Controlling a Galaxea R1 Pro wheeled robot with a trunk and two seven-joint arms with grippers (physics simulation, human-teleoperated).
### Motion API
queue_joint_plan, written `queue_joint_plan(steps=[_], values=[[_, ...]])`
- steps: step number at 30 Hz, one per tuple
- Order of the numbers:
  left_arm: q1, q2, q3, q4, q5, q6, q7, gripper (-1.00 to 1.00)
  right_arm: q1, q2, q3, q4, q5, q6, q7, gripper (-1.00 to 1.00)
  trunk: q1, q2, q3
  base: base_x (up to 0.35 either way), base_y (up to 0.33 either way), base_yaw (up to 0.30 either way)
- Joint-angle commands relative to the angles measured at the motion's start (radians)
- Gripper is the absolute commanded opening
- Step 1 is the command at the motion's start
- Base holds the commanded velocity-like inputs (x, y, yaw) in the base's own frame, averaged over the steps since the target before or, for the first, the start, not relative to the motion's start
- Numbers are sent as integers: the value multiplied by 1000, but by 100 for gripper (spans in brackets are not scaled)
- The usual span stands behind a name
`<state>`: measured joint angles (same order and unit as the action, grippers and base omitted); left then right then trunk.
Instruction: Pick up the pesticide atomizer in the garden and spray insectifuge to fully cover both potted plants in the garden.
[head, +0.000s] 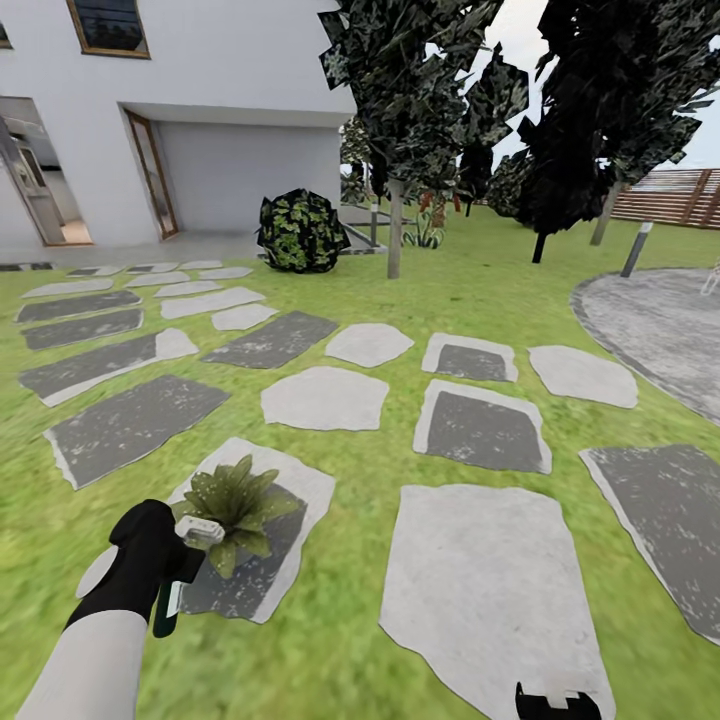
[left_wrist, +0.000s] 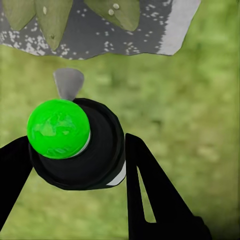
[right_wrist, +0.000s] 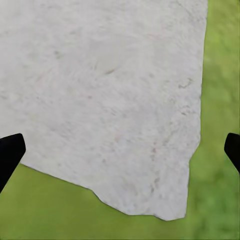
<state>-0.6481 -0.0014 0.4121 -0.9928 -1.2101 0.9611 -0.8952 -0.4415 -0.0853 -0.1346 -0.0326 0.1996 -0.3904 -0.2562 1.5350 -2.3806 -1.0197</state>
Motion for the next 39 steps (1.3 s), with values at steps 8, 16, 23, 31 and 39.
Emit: queue_joint_plan(steps=[8,16,23,31,39], values=[[-1,0,2,-1,-9,2,-10,-100,0,-1,-8,2,11,-3,-2,100,0,0,-1,4,-4,3],[-1,0,4,-1,-9,2,-10,-100,0,-5,-8,3,12,-2,-1,100,0,0,-1,0,0,0],[-1,0,-4,1,-12,1,-10,-100,0,-5,-8,3,12,-2,0,100,0,0,-1,0,0,0],[-1,80,-10,11,-23,0,17,-100,-1,-5,-8,3,11,-2,0,100,0,0,-1,0,0,0],[2,60,-107,154,-22,-1,60,-100,0,-5,-8,3,11,-2,1,100,0,0,-1,0,0,0]])
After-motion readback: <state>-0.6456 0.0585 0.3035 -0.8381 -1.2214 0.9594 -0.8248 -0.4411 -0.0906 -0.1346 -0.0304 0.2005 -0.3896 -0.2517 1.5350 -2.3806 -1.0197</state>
